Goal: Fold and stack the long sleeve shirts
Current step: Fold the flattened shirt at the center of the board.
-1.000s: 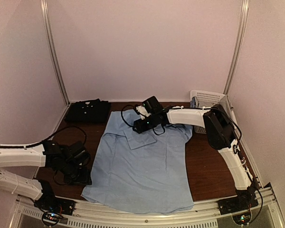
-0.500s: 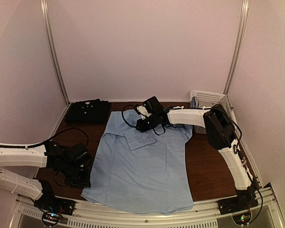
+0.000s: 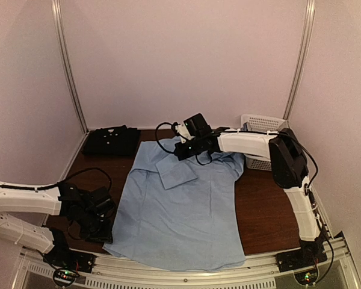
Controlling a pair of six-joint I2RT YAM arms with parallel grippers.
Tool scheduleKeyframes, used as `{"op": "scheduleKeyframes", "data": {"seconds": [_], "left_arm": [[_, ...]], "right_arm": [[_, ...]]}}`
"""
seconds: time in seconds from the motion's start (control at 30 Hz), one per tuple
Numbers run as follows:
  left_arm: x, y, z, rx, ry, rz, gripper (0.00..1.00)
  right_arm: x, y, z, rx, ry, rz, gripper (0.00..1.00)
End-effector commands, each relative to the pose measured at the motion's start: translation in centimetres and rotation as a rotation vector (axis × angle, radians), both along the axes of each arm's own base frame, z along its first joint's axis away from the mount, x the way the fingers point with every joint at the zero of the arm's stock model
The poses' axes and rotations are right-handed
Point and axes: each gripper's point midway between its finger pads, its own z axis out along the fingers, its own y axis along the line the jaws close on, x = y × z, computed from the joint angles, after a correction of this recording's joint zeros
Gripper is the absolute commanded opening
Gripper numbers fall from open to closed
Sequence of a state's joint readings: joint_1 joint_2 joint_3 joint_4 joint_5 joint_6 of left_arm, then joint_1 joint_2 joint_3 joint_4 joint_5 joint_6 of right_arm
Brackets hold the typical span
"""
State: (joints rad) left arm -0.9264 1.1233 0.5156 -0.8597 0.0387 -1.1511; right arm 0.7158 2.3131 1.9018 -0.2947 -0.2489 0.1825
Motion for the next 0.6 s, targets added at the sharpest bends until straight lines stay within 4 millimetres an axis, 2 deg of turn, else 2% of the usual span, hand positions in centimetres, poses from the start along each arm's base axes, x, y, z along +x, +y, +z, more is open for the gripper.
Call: {"op": "scheduleKeyframes", "data": {"seconds": [0.0, 0.17, 0.33, 0.5, 0.57], "left_arm": [[0.0, -0.7, -0.2, -0.012, -0.001, -0.014, 0.44], [-0.1, -1.4, -0.3, -0.025, 0.004, -0.039, 0.29], [0.3, -2.4, 0.6, -0.05, -0.021, -0.07, 0.02], [2.2, -4.6, 3.8, -0.098, -0.112, -0.137, 0.0], [3.1, -6.2, 6.0, -0.143, -0.161, -0.193, 0.0]], "right_arm": [[0.4, -0.5, 3.8, 0.042, -0.059, -0.036, 0.04], [0.9, -1.5, 6.0, 0.05, -0.101, -0.094, 0.02], [1.4, -2.5, 9.7, 0.089, -0.158, -0.15, 0.01], [2.5, -4.7, 13.6, 0.11, -0.233, -0.262, 0.0], [3.6, -7.0, 15.0, 0.098, -0.272, -0.361, 0.0]]}}
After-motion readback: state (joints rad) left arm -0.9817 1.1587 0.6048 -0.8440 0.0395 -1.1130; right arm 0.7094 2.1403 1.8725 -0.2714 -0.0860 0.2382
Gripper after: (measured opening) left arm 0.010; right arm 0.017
